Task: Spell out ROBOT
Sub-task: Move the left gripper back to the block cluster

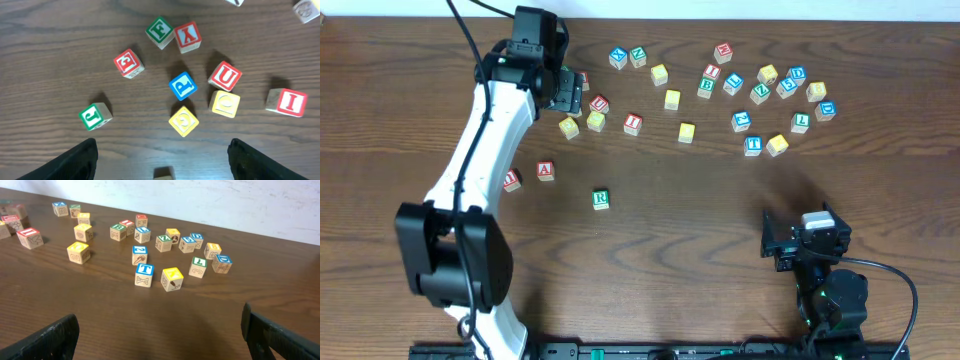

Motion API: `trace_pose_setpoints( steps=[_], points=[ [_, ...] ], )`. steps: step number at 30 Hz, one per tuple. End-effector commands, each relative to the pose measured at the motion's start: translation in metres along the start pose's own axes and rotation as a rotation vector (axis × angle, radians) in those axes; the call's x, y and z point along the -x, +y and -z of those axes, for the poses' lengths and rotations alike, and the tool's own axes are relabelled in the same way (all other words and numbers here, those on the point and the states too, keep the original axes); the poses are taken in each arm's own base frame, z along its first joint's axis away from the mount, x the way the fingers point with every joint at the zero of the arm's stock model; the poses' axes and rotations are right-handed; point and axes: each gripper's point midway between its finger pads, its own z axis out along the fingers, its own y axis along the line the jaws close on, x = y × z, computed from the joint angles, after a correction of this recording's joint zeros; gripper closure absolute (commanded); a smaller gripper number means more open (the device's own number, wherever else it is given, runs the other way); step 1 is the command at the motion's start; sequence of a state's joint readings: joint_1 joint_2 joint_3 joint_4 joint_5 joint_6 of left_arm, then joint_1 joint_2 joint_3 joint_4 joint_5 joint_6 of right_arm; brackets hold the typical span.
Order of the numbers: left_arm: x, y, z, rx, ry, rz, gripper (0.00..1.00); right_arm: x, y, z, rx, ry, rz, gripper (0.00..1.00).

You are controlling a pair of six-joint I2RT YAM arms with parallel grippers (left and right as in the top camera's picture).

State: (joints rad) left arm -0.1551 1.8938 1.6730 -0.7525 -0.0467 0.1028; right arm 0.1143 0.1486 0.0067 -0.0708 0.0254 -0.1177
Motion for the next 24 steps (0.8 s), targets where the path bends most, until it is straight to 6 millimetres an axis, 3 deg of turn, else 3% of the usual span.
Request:
trace_pose_setpoints(
  steps=[1,15,24],
  points=[
    [0.008,-0.005,-0.011,-0.026,0.009,-0.033,0.18,-0.001,-0.001,0.0,-0.001,0.004,0.01,0.01],
    [-0.001,-0.029,-0.015,-0.149,0.064,-0.066,0.16,-0.001,-0.001,0.0,-0.001,0.004,0.01,0.01],
    [-0.001,-0.063,-0.012,-0.173,0.061,-0.085,0.13,-0.001,-0.001,0.0,-0.001,0.004,0.01,0.01]
  ],
)
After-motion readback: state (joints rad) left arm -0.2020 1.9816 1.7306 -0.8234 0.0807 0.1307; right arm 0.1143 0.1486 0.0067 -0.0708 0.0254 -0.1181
